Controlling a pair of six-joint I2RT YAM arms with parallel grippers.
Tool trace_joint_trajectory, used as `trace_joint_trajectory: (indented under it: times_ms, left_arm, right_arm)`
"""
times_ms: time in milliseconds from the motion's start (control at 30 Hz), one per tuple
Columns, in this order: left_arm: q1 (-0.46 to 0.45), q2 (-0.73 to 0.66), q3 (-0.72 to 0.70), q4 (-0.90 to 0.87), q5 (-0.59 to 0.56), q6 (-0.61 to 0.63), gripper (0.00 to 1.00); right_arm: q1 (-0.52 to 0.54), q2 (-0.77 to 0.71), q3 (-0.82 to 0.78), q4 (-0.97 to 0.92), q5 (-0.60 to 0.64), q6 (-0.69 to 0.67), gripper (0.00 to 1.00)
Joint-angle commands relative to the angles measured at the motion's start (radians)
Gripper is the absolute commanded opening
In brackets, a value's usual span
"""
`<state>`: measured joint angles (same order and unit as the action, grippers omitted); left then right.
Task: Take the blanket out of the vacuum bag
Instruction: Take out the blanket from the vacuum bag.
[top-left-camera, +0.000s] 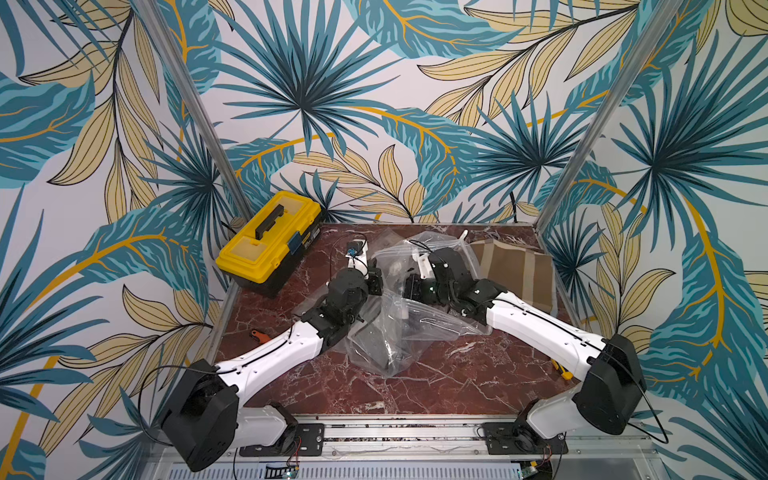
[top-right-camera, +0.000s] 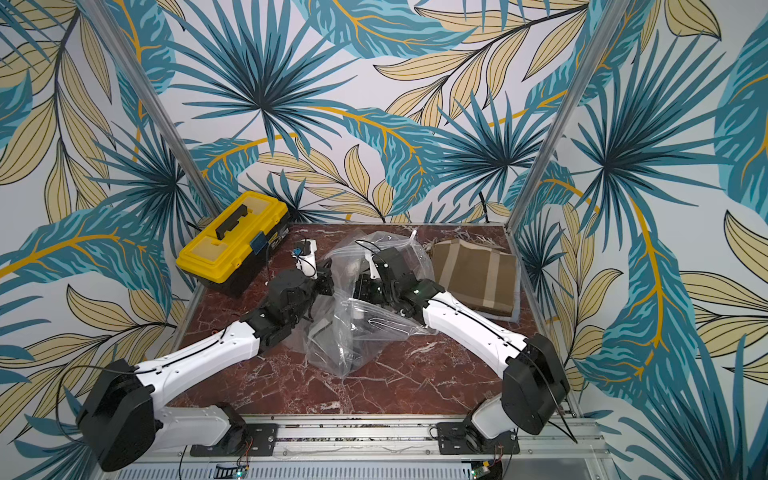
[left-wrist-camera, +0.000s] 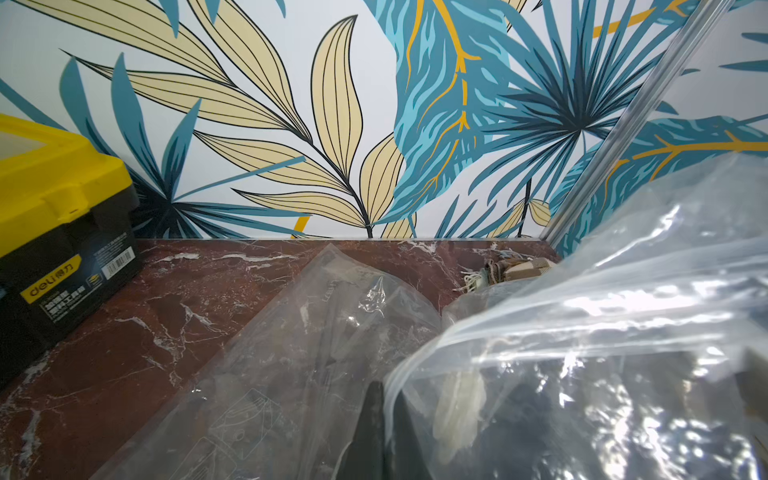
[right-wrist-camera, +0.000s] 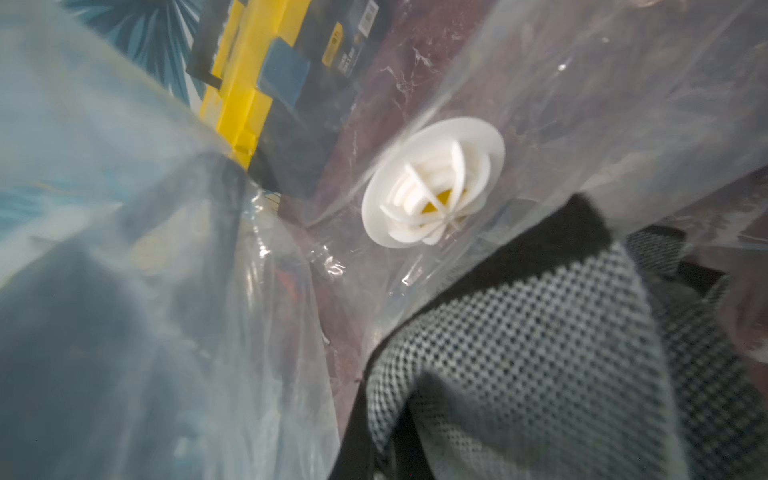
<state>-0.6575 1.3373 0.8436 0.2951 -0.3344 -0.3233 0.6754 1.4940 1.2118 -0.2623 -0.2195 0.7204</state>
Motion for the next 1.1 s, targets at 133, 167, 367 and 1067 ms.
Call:
trace_joint_trajectory:
  times_ms: [133, 167, 367, 1067]
  left_arm:
    - [0.004, 0.153, 0.083, 0.026, -0.134, 0.055, 0.00]
    - [0.007, 0.175, 0.095, 0.042, -0.143, 0.061, 0.00]
    - [0.026, 0.275, 0.217, 0.027, -0.141, 0.105, 0.00]
    - [-0.080, 0.231, -0.056, 0.024, -0.095, -0.083, 0.00]
  right_arm:
    - [0.027, -0.152, 0.051, -0.113, 0.056, -0.017, 0.00]
    - [0.034, -0.162, 0.051, -0.131, 0.062, -0.012, 0.00]
    - [0.055, -0.222, 0.022, -0.121, 0.074, -0.011, 0.00]
    - [-0.018, -0.181, 0.489, -0.361, 0.400, -0.386, 0.00]
